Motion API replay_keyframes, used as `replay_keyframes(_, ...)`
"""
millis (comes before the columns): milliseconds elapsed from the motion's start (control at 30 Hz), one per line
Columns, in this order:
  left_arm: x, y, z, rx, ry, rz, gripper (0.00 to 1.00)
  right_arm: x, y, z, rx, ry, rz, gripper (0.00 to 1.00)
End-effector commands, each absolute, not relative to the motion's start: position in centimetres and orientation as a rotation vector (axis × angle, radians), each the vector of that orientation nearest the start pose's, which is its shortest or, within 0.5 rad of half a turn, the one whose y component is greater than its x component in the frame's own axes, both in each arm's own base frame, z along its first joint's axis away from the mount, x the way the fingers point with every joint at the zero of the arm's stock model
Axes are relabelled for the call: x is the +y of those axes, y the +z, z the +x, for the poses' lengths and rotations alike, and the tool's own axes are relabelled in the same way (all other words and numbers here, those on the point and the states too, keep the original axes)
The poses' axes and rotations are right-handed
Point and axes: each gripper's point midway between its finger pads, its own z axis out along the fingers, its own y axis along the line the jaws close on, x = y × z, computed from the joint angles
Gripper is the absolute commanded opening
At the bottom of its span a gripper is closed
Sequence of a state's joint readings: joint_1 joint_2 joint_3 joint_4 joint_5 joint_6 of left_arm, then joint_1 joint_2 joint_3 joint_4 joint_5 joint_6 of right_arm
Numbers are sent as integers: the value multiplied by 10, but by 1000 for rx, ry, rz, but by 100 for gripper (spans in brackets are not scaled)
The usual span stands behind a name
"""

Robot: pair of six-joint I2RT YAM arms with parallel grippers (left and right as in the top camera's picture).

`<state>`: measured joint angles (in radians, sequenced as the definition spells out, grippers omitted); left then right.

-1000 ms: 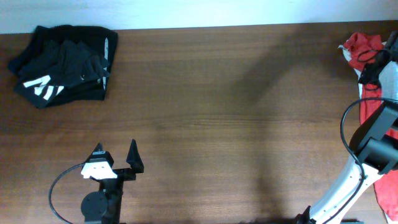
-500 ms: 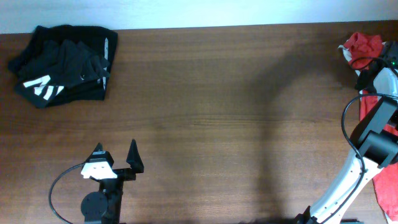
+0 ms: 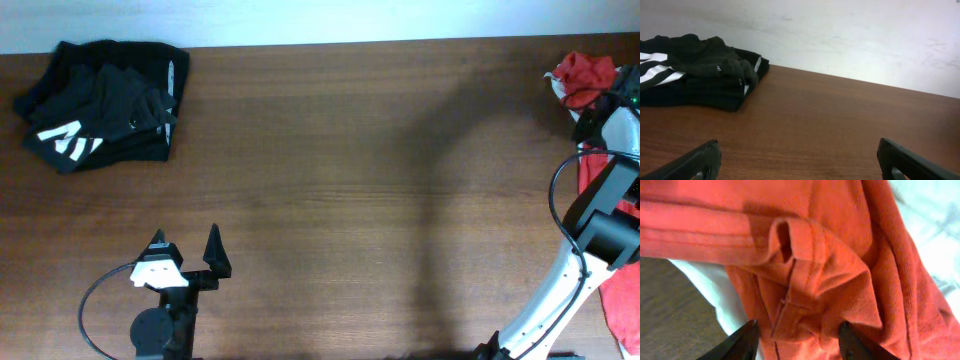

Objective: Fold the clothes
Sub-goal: 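Reach the right gripper to the orange t-shirt at the right edge and grasp it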

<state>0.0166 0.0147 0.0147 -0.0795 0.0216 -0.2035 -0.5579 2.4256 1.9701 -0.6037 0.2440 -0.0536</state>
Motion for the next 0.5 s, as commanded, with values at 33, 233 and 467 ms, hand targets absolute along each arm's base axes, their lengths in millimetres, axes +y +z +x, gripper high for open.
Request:
replay_keyframes(33,2,156,246,1645,-159,-175,99,-359,25,469,2547,-519,804,44)
replay_keyframes(233,2,156,246,1645,-159,-175,99,-359,22,466,2557,-485,810,28)
replay_keyframes(467,2,156,246,1645,-159,-175,99,-356,124,477,2371,-433,965,4)
